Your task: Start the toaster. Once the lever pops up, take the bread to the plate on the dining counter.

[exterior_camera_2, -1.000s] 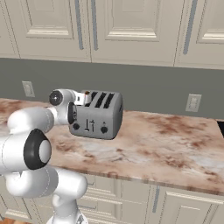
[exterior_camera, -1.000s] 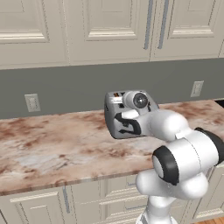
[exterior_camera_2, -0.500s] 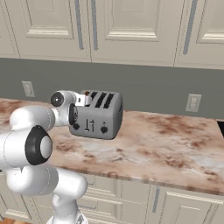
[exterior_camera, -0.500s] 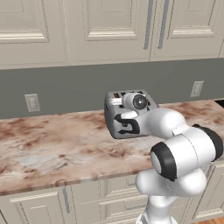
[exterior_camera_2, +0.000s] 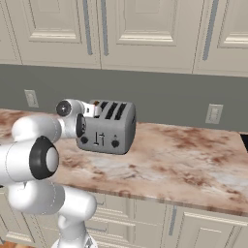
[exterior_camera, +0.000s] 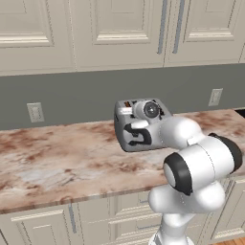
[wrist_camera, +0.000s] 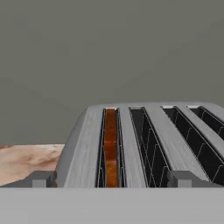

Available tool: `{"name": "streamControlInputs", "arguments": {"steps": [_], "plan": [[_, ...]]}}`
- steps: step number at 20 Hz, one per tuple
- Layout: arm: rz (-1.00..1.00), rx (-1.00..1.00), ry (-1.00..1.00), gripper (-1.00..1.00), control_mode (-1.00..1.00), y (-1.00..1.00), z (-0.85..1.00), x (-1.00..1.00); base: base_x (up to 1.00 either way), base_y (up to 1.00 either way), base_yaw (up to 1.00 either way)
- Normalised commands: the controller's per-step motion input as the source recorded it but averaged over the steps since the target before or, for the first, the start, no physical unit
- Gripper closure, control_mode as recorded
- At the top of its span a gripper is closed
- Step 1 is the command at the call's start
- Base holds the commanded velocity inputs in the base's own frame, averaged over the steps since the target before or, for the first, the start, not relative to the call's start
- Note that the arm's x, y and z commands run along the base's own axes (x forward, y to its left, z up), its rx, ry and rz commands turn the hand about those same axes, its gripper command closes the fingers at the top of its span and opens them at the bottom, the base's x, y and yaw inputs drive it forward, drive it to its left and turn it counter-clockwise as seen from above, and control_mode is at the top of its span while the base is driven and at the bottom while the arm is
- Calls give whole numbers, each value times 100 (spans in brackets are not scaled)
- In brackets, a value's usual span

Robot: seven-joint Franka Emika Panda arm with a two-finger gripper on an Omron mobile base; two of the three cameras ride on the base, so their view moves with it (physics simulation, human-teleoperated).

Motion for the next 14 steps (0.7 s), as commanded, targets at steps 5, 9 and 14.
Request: {"name": "streamControlInputs", "arguments": {"steps": [5, 9, 14], "plan": [[0, 0, 4, -100, -100, 0, 0, 10, 0, 0, 0], [0, 0, 1, -100, -100, 0, 0, 17, 0, 0, 0], [0, 0, 1, -100, -100, 0, 0, 12, 0, 0, 0]]}}
